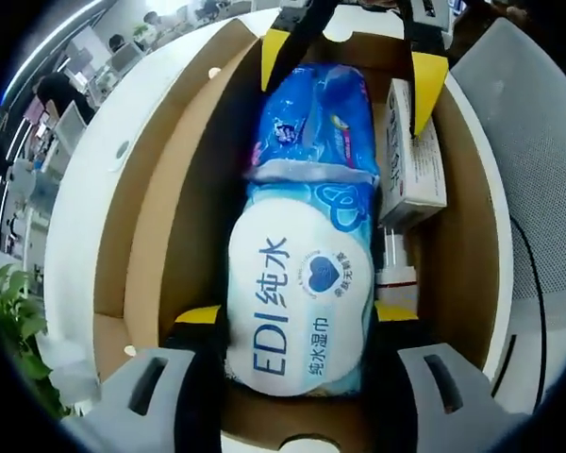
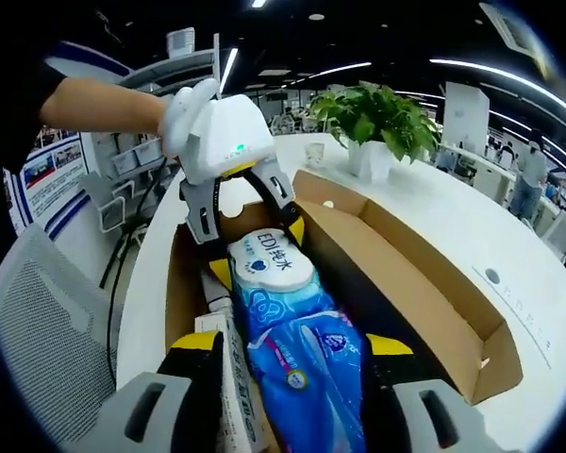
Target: Operate the shoe box by opening the lid, removing the specified soft item, and placing it in the target area until the item is outside and the box remains undamaged.
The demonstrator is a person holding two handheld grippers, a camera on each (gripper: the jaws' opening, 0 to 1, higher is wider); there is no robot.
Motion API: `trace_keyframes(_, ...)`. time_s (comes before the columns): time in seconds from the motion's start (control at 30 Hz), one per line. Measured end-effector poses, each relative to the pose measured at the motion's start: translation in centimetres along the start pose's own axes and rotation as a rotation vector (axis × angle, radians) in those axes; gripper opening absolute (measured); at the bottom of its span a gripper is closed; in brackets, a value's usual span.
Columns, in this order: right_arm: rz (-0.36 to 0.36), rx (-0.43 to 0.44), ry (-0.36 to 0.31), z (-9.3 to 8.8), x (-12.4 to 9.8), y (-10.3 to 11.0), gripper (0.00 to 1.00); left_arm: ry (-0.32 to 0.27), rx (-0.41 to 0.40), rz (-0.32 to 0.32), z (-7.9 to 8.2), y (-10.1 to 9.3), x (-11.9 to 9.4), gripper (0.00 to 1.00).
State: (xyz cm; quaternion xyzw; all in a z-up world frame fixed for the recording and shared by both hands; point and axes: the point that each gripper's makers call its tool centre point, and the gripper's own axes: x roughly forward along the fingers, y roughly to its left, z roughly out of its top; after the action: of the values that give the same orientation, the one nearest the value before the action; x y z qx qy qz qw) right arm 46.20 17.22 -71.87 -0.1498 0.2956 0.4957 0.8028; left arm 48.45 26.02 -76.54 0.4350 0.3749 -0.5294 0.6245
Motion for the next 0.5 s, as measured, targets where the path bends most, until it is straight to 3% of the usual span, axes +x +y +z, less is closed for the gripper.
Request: trace_keyframes(0.5,0.036,-0.042,0.033,0.6,2.8,-0.4,0.58,-0.001,0.007,-0.054,0.0,-0.3,0.6,0.62)
